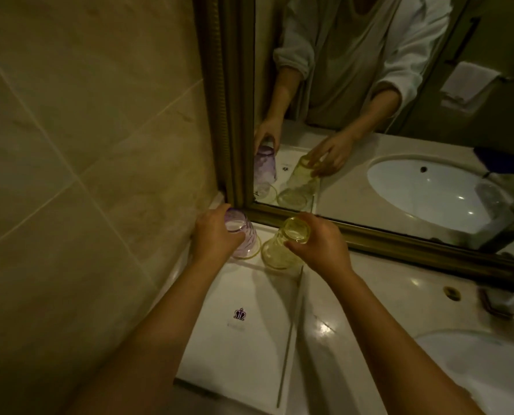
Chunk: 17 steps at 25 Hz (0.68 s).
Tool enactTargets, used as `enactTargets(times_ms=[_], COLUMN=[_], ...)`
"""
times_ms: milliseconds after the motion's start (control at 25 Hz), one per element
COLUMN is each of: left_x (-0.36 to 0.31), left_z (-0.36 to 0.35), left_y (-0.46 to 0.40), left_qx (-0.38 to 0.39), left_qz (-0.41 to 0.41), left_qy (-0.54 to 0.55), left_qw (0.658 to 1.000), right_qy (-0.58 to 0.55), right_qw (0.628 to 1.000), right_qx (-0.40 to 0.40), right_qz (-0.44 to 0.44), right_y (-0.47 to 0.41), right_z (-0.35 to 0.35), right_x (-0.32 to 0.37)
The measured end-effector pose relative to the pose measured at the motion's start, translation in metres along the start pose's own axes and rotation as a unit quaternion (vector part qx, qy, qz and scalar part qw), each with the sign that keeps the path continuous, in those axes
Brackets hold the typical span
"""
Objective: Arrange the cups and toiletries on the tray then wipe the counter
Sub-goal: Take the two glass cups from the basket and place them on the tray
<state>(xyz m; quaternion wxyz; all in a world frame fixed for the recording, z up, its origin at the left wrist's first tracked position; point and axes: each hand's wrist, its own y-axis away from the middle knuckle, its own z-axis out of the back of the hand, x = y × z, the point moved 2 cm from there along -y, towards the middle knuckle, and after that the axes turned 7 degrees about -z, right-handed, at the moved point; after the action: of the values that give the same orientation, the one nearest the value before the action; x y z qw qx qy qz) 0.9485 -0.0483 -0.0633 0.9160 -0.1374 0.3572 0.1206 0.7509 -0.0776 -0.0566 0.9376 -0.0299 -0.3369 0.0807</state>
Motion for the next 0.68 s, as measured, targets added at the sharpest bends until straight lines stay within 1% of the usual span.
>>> enactTargets(times_ms=[160,440,680], left_x=[0.009,0.019,0.03], left_z=[-0.019,-0.026,-0.037], left_y=[-0.009,-0.02,-0.02], left_qx=[-0.001,-0.005,0.014], left_qz=[0.008,-0.006,0.0], left_qy=[0.009,-0.002,0.003], left_qw=[1.0,1.0,1.0], right_qy=[-0.002,0.042,0.029], right_qw=[1.0,0.998,0.999], right_qx=[-0.006,0.038,0.033], right_qz=[0.013,0.019,0.016], right_y=[-0.011,-0.018,-0.021], right_z=[-0.01,-0.031,-0.04], right_x=[-0.006,-0.005,-0.011])
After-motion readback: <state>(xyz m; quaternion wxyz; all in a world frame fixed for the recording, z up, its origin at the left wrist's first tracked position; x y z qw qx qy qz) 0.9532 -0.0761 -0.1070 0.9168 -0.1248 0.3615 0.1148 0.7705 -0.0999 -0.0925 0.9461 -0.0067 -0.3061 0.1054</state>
